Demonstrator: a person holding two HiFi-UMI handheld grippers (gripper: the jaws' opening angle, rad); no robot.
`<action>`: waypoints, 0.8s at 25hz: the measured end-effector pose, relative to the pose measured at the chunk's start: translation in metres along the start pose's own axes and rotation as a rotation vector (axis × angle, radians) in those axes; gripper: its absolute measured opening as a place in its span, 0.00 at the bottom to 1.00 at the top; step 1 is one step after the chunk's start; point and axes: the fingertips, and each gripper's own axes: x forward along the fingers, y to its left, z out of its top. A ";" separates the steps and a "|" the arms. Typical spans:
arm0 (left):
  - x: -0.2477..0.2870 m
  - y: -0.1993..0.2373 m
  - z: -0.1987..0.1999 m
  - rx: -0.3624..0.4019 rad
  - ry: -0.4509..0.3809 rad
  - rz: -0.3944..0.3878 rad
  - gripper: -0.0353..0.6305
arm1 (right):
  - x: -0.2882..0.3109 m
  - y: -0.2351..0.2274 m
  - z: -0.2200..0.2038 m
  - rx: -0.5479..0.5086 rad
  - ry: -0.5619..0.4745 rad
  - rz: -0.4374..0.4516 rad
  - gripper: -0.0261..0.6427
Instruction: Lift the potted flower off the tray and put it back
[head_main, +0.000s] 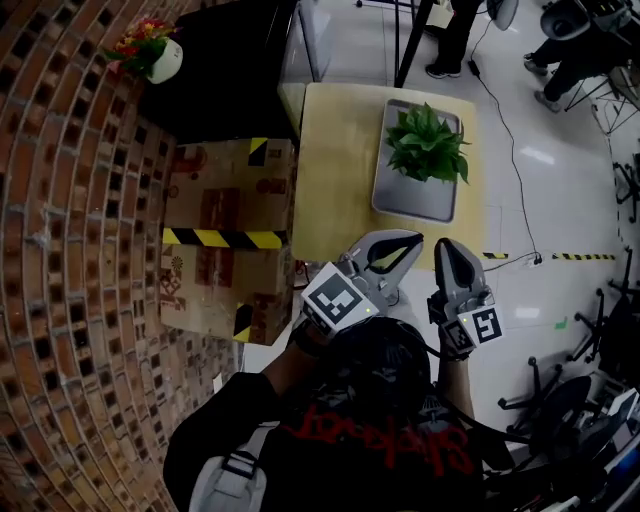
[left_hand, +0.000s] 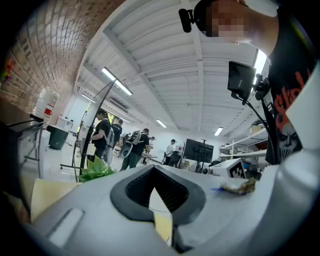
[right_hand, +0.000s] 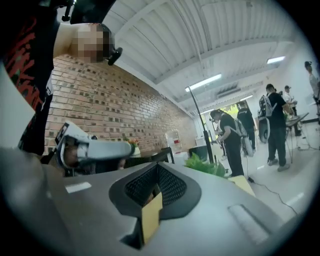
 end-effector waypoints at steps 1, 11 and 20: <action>0.003 0.010 0.004 0.001 0.001 0.025 0.06 | 0.006 -0.015 -0.017 0.022 0.040 0.002 0.07; 0.040 0.052 0.027 0.046 0.027 0.244 0.06 | 0.058 -0.150 -0.179 -0.043 0.422 0.022 0.86; 0.051 0.060 0.008 0.022 0.096 0.445 0.06 | 0.159 -0.224 -0.243 0.019 0.443 0.044 0.92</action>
